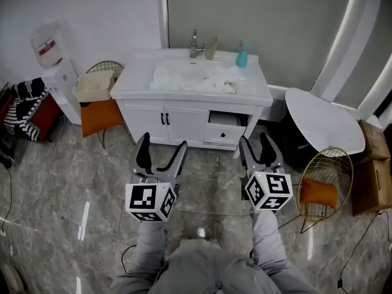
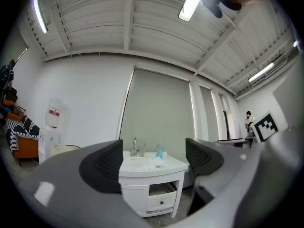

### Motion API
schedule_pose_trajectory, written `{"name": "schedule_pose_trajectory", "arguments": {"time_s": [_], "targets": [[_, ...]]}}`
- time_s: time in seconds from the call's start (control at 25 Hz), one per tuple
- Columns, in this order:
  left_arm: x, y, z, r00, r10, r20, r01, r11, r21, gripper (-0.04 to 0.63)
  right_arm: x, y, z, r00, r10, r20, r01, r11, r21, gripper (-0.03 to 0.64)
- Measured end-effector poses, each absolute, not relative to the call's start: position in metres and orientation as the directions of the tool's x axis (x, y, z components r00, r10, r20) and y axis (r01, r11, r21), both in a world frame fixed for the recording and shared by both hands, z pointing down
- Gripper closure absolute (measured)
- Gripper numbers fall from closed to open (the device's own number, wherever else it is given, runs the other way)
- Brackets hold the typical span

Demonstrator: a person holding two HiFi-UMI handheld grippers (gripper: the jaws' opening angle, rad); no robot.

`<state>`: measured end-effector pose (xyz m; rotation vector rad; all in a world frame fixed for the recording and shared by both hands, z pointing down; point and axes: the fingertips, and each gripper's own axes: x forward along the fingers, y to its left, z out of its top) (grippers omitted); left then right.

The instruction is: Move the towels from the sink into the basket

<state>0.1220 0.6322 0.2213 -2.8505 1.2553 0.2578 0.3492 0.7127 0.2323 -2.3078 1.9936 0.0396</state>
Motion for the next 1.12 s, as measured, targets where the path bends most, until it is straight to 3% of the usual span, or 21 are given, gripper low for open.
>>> {"name": "schedule_pose_trajectory", "arguments": {"time_s": [1.12], "targets": [[0.116, 0.612, 0.227, 0.721, -0.676, -0.152, -0.679, -0.733, 0.035, 0.13, 0.32, 0.691, 0.225, 0.159, -0.98, -0.119, -0.986, -0.152, -0.069, 0.362]]}}
